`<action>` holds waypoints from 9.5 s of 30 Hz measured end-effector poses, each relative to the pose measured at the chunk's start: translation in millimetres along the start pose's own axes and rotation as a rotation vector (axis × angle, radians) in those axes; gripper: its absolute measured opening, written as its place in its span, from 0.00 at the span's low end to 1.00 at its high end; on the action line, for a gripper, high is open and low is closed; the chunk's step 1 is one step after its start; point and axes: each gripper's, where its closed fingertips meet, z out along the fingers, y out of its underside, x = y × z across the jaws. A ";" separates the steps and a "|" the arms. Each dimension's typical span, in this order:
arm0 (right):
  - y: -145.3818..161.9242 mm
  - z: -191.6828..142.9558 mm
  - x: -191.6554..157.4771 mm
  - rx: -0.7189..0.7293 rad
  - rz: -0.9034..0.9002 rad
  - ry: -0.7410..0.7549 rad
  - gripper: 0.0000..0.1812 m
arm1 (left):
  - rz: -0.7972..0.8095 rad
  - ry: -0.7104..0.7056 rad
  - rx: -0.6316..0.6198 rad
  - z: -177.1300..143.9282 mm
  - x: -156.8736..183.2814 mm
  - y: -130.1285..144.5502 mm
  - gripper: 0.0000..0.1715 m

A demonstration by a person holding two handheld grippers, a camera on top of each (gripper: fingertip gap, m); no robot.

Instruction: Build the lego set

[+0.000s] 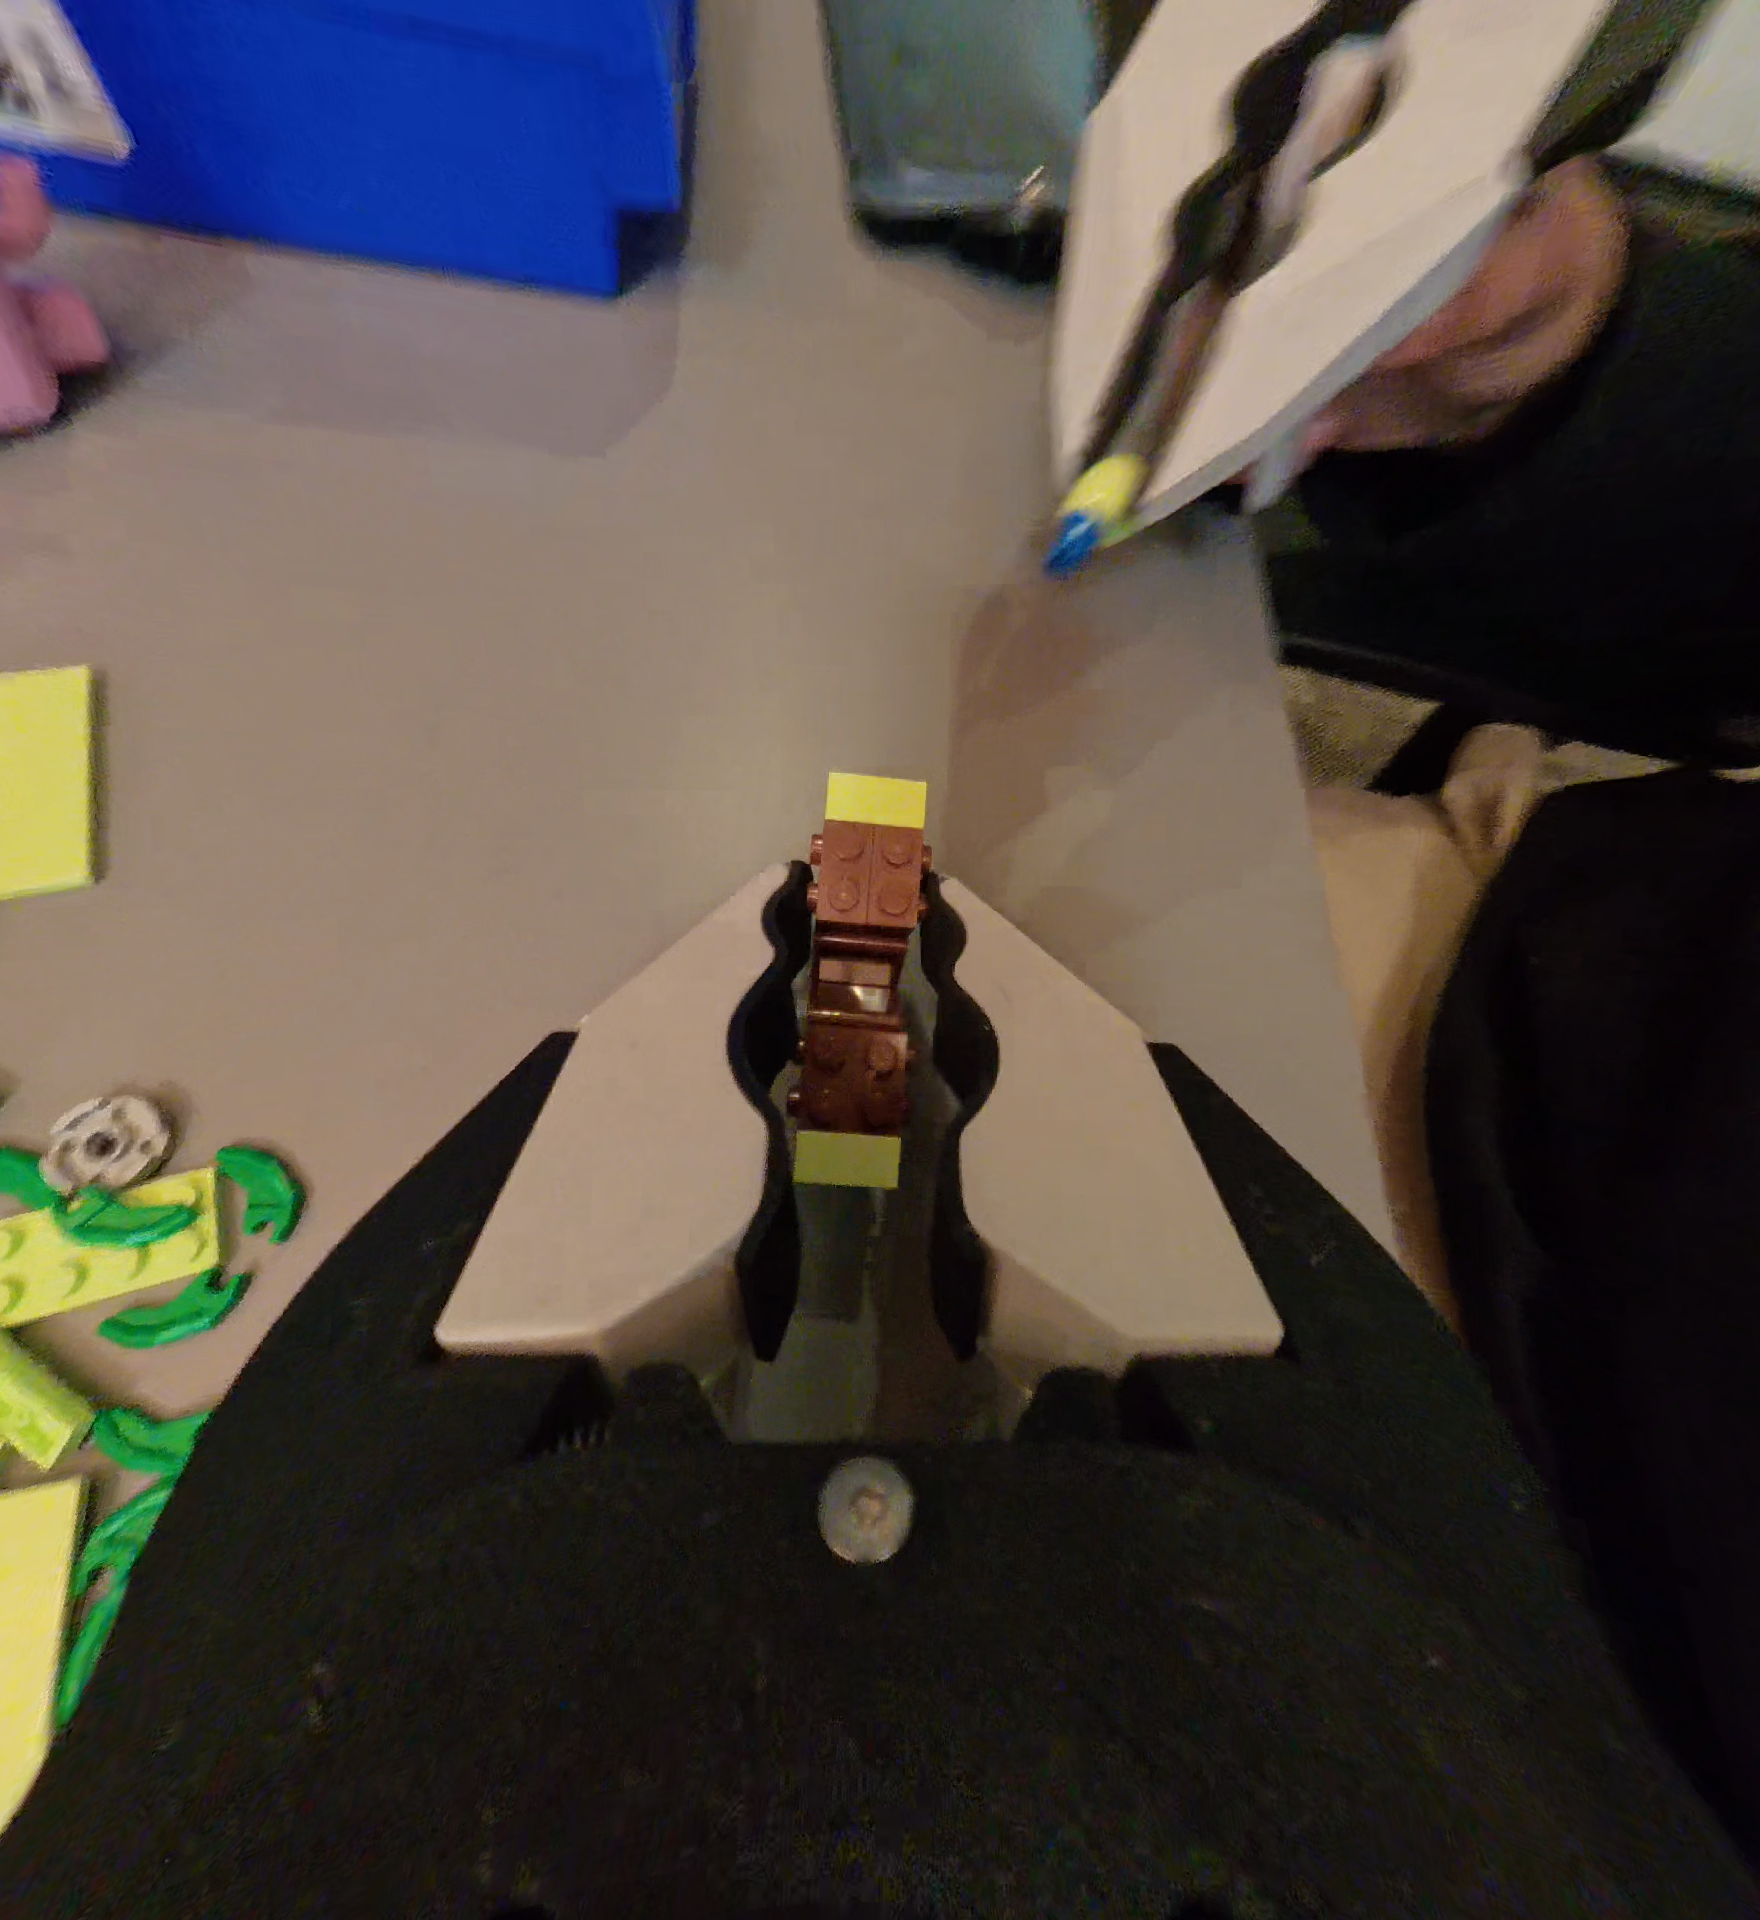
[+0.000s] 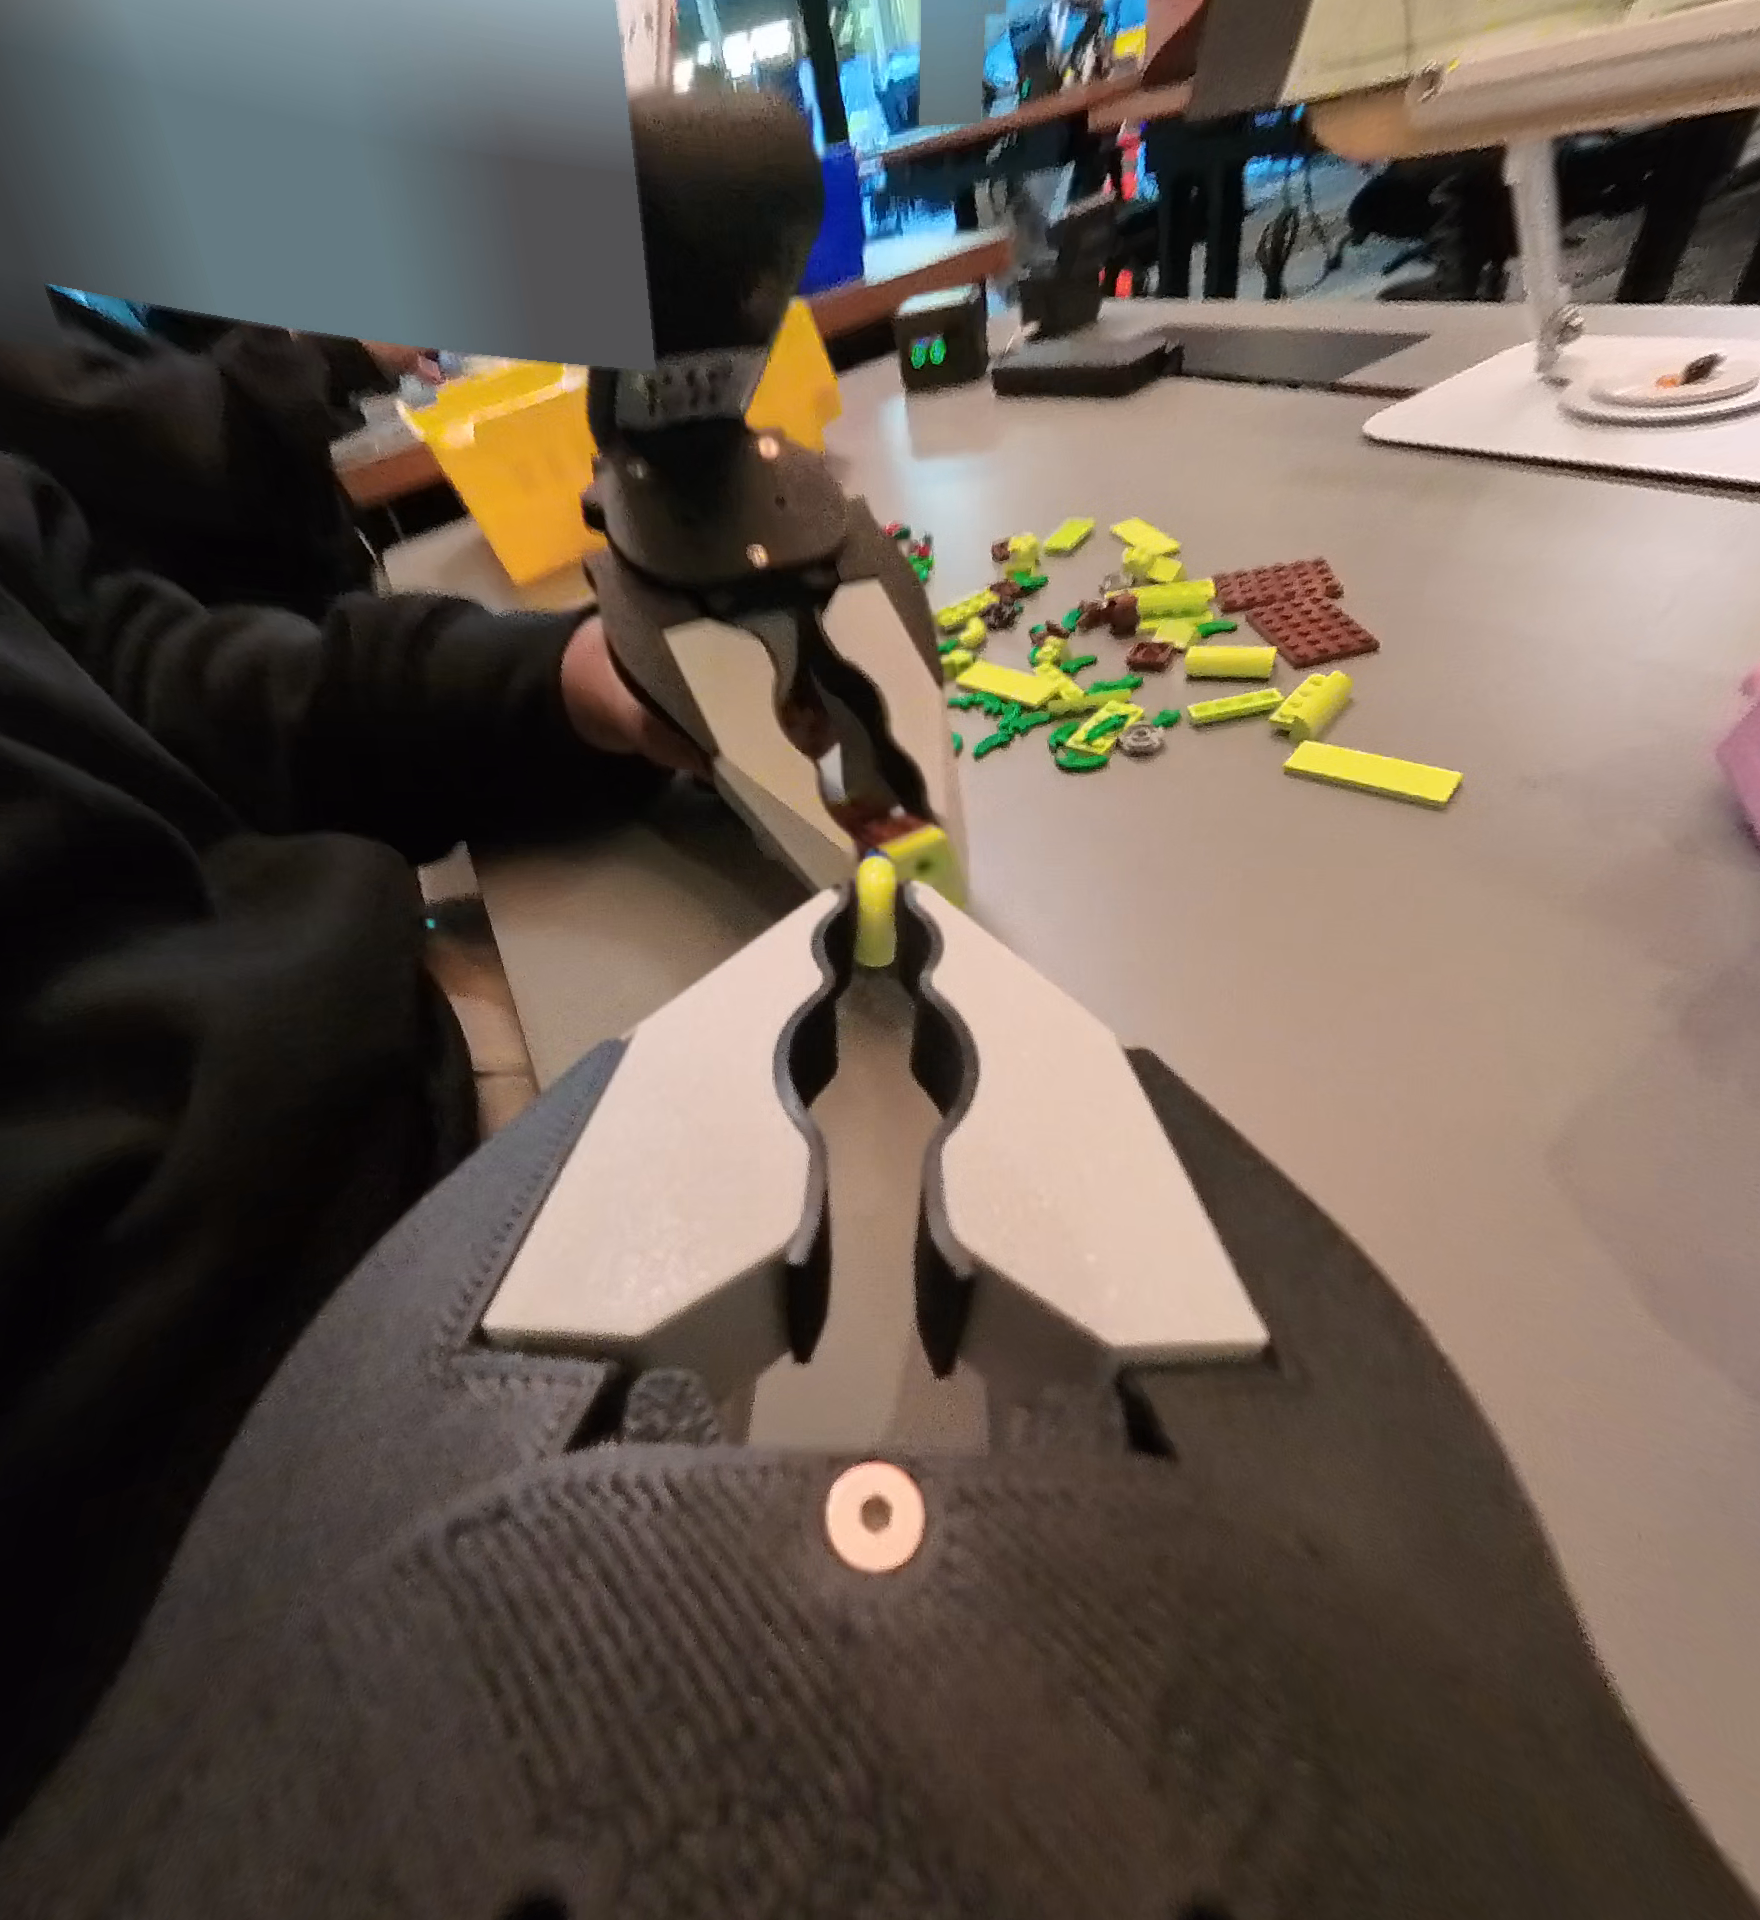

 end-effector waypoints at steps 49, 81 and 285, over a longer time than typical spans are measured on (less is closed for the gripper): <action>54.6 21.4 -16.6 -0.379 -0.005 -0.186 0.03 | 0.070 0.180 -0.148 9.8 38.8 22.8 0.10; 48.2 21.2 -17.2 -0.346 -0.005 -0.214 0.03 | 0.066 0.192 -0.155 8.9 39.1 23.9 0.11; 45.2 35.5 -26.9 -0.339 -0.188 -0.218 0.00 | 0.139 0.096 -0.093 11.2 42.8 14.4 0.10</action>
